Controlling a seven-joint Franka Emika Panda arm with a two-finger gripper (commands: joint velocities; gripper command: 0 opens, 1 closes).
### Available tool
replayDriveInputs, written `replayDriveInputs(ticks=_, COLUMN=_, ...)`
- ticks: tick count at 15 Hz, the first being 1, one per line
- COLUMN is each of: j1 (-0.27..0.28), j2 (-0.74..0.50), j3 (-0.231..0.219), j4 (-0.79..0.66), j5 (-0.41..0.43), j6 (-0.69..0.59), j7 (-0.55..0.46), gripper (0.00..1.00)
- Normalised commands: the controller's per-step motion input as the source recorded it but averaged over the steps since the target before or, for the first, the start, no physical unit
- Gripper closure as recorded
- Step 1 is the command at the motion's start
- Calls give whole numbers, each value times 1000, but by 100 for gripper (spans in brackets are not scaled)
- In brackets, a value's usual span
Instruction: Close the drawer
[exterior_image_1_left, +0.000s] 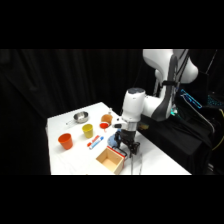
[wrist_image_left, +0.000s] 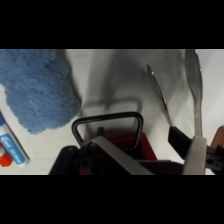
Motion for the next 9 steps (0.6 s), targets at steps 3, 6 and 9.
replayDriveInputs(ticks=3, j1=196, j2=158, j3=-193, j4=91, j5=-82, j6=289, j7=107, gripper=0)
replayDriveInputs(ticks=6, j1=122, j2=174, j3=-55, j4=130, j5=-35, j6=226, j7=80, gripper=0)
replayDriveInputs(ticks=9, j1=113, j2=187, j3=-33, j4=163, j5=-19, j6=188, j7=72, gripper=0)
